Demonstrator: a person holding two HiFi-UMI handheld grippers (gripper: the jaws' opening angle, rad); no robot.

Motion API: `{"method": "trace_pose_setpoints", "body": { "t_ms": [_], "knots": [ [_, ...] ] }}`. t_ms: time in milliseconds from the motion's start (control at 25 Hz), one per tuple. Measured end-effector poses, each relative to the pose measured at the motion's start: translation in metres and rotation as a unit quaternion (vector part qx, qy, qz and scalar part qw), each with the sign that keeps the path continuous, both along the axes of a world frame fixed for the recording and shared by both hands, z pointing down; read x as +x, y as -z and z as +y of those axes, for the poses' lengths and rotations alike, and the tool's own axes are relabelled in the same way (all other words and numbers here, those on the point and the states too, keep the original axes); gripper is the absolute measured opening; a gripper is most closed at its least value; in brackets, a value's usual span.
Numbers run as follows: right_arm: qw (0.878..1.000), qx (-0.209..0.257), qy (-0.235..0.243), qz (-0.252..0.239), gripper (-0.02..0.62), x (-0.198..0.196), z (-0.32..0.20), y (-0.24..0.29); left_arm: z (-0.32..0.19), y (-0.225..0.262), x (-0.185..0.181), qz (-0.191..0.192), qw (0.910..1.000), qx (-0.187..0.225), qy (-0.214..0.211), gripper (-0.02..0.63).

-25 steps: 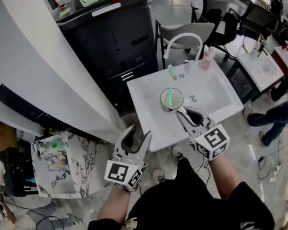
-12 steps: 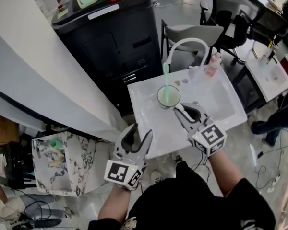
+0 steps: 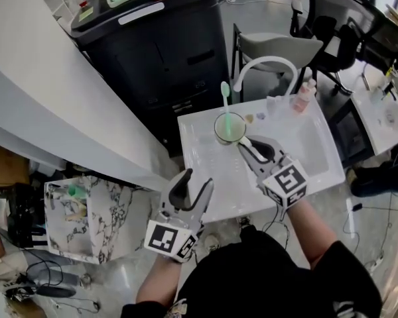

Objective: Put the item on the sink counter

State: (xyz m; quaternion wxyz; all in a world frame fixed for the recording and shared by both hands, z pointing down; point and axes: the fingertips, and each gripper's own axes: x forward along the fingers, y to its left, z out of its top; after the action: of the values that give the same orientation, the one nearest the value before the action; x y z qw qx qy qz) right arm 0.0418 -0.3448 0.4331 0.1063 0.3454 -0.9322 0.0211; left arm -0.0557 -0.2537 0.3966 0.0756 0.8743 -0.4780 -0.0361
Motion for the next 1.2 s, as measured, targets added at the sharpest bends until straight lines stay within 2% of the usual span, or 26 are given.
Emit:
{"method": "trace_pose_setpoints", "body": {
  "t_ms": [480, 760, 1200],
  "knots": [
    [0.999, -0.010, 0.053, 0.007, 0.055, -0.003, -0.050, -0.038, -0.030, -0.016, 0.013, -0.001, 0.9991, -0.006, 0.042, 0.196],
    [0.996, -0.011, 0.086, 0.020, 0.055, -0.017, -0.076, -0.069, -0.046, -0.027, 0.010, -0.003, 0.9975, -0.021, 0.068, 0.196],
    [0.993, -0.018, 0.112, 0.040, 0.055, -0.036, -0.119, -0.129, -0.058, -0.047, 0.000, -0.008, 0.9937, -0.052, 0.099, 0.196]
  ]
}}
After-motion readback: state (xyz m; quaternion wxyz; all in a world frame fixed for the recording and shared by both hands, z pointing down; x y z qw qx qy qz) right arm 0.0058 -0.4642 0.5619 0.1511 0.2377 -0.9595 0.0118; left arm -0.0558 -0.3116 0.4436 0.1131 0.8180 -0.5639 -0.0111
